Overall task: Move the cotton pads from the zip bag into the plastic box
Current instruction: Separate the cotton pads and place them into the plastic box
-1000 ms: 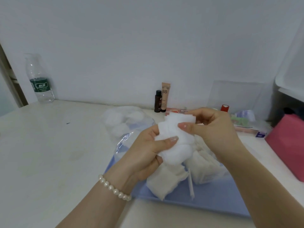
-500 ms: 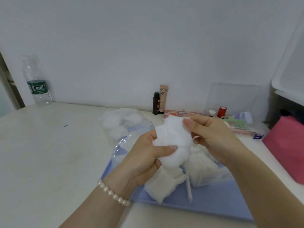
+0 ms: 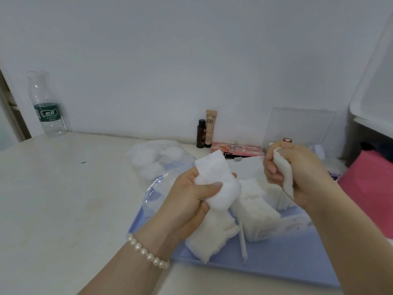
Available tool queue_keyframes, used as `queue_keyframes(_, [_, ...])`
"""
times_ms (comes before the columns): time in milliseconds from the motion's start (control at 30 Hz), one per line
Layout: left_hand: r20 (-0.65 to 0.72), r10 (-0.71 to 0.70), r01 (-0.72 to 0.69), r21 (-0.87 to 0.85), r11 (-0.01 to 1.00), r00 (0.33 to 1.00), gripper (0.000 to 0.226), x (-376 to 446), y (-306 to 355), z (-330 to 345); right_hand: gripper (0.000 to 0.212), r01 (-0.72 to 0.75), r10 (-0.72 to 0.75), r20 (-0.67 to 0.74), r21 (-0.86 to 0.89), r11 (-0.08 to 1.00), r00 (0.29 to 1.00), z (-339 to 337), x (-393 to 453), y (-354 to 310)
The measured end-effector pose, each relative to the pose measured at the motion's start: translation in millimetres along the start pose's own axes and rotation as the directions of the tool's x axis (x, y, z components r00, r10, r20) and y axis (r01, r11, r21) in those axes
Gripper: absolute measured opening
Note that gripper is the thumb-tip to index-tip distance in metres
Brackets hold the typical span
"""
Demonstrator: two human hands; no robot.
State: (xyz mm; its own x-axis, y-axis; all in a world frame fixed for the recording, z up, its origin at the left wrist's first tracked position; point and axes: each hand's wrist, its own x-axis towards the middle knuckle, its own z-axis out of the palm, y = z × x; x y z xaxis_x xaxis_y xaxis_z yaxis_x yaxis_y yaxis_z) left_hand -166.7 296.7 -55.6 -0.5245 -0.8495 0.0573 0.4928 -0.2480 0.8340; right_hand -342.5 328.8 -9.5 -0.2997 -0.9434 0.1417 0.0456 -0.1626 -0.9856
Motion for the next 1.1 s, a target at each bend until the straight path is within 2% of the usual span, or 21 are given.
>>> queue_keyframes(67, [-0.058, 0.097, -0.095, 0.036, 0.995, 0.994, 0.028, 0.5, -2.7, 1.0, 0.042, -0.017, 0.033, 0.109, -0.140, 0.990, 0.994, 5.4, -4.8, -1.0])
queue_keyframes(133, [-0.107, 0.294, -0.262, 0.238, 0.935, 0.950, 0.024, 1.0, -5.6, -1.1, 0.040, -0.028, 0.108, 0.230, -0.326, 0.945, 0.967, 14.9, -12.0, -2.6])
queue_keyframes(167, [-0.103, 0.400, -0.340, 0.363, 0.867, 0.911, 0.027, 1.4, -6.6, -2.7, 0.053, -0.033, 0.157, 0.269, -0.414, 0.909, 0.950, 20.2, -15.7, -3.8])
queue_keyframes(233, [-0.043, 0.568, -0.472, 0.507, 0.721, 0.822, 0.043, 2.1, -9.3, -5.7, 0.076, -0.029, 0.214, 0.295, -0.525, 0.850, 0.931, 27.1, -18.8, -3.8])
queue_keyframes(267, [-0.002, 0.635, -0.528, 0.553, 0.644, 0.772, 0.053, 2.0, -11.9, -6.9, 0.077, -0.044, 0.227, 0.280, -0.537, 0.842, 0.933, 29.5, -19.8, -4.2])
queue_keyframes(333, [0.092, 0.718, -0.585, 0.656, 0.477, 0.689, 0.058, 1.7, -16.9, -7.6, 0.061, -0.111, 0.246, 0.262, -0.440, 0.891, 0.933, 30.8, -21.2, -4.2])
queue_keyframes(400, [0.175, 0.722, -0.596, 0.706, 0.382, 0.669, 0.046, 2.6, -19.4, -8.5, 0.036, -0.169, 0.251, 0.313, -0.268, 0.949, 0.916, 29.8, -22.4, -4.3])
queue_keyframes(467, [0.198, 0.680, -0.611, 0.655, 0.443, 0.706, 0.042, 2.6, -18.8, -8.0, 0.013, -0.216, 0.251, 0.350, -0.137, 0.967, 0.903, 27.8, -21.9, -4.0])
queue_keyframes(567, [0.130, 0.567, -0.565, 0.409, 0.716, 0.813, 0.053, 3.1, -14.6, -6.7, 0.013, -0.249, 0.260, 0.282, -0.075, 0.966, 0.923, 22.6, -17.5, -2.1])
queue_keyframes(633, [0.065, 0.421, -0.426, 0.176, 0.888, 0.905, 0.051, 4.1, -11.7, -6.2, 0.018, -0.234, 0.243, 0.237, -0.065, 0.970, 0.941, 20.1, -15.5, -1.4])
queue_keyframes(700, [0.027, 0.234, -0.235, 0.017, 0.972, 0.972, 0.058, 4.9, -9.2, -3.5, 0.021, -0.182, 0.194, 0.226, -0.072, 0.981, 0.955, 19.9, -15.3, -1.8])
queue_keyframes(767, [0.078, 0.104, -0.102, -0.029, 0.994, 0.992, 0.059, 4.7, -9.1, -0.6, 0.023, -0.109, 0.137, 0.219, -0.136, 0.985, 0.966, 22.5, -16.4, -2.3])
queue_keyframes(867, [0.110, 0.027, -0.024, -0.030, 0.999, 0.994, 0.031, 1.3, -10.4, 2.5, 0.022, 0.022, 0.024, 0.125, -0.354, 0.935, 0.992, 28.4, -18.9, -1.2])
queue_keyframes(933, [0.062, 0.004, 0.000, -0.065, 0.998, 0.998, 0.033, 2.3, -11.3, 1.6, 0.027, 0.157, -0.182, 0.023, -0.622, 0.767, 0.983, 28.9, -17.5, 1.1])
queue_keyframes(967, [0.047, 0.001, 0.003, -0.087, 0.996, 0.999, 0.033, 3.9, -12.0, 0.2, 0.030, 0.204, -0.277, 0.007, -0.694, 0.690, 0.961, 29.8, -17.9, 0.8])
queue_keyframes(1033, [0.022, 0.001, 0.001, -0.109, 0.994, 1.000, 0.033, 4.9, -12.0, -0.7, 0.031, 0.284, -0.350, 0.052, -0.703, 0.652, 0.935, 32.1, -20.4, -0.7])
queue_keyframes(1100, [0.020, 0.007, -0.005, -0.117, 0.993, 1.000, 0.034, 4.5, -12.3, 0.7, 0.029, 0.300, -0.321, 0.110, -0.711, 0.635, 0.941, 34.9, -22.5, 0.3])
